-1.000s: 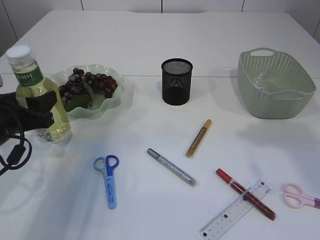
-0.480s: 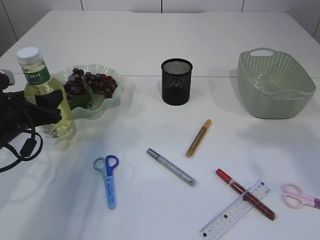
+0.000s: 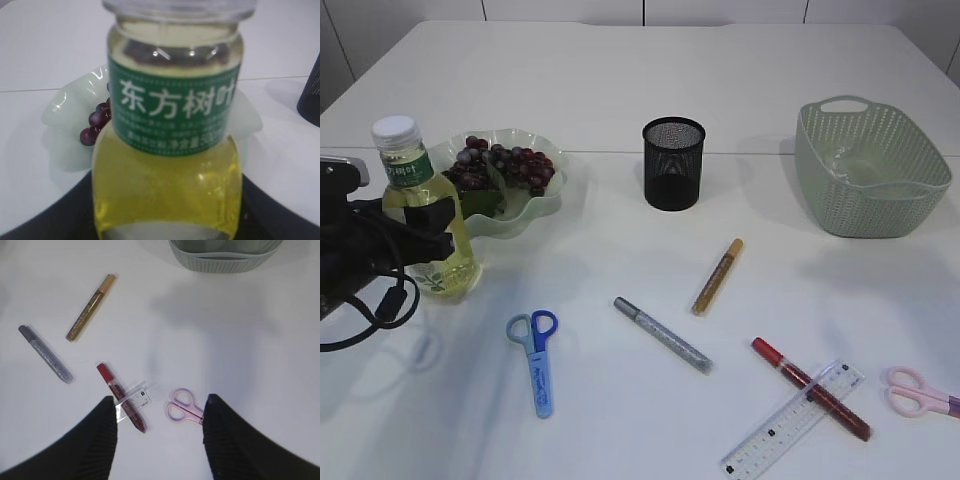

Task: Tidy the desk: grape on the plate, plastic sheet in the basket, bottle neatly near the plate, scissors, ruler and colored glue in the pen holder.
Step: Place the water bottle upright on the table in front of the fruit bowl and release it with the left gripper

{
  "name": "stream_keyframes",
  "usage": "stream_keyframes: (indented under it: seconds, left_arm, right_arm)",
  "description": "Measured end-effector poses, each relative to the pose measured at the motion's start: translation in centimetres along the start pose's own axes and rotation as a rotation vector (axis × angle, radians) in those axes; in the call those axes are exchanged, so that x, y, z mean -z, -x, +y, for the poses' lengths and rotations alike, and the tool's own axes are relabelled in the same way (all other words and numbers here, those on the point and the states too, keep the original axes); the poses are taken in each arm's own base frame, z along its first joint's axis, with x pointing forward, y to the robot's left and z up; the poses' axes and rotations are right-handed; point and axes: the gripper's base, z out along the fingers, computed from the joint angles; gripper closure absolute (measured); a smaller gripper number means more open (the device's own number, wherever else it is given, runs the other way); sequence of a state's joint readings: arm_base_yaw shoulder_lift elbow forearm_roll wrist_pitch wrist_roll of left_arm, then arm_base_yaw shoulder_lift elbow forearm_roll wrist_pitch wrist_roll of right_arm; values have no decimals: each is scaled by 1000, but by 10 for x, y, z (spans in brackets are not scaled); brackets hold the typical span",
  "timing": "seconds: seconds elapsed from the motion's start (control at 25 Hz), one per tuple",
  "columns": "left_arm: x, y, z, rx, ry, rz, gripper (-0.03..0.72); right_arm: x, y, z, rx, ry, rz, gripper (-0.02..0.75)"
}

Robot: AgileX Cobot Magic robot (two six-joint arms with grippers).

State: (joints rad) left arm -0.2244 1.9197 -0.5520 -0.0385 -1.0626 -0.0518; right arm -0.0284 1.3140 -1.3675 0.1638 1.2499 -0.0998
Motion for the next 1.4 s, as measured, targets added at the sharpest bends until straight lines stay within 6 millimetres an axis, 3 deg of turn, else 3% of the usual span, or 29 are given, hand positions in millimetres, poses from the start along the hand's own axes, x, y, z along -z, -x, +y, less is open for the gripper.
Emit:
stream_keyframes:
  seconds: [0.72, 1.4]
  left_arm:
    - [0, 0, 0, 0, 0, -1, 267]
    - [0, 1, 0, 41, -1, -13, 133]
  right_arm:
    - [0, 0, 0, 2, 0, 0, 299]
    - [0, 0, 0, 2, 0, 0, 299]
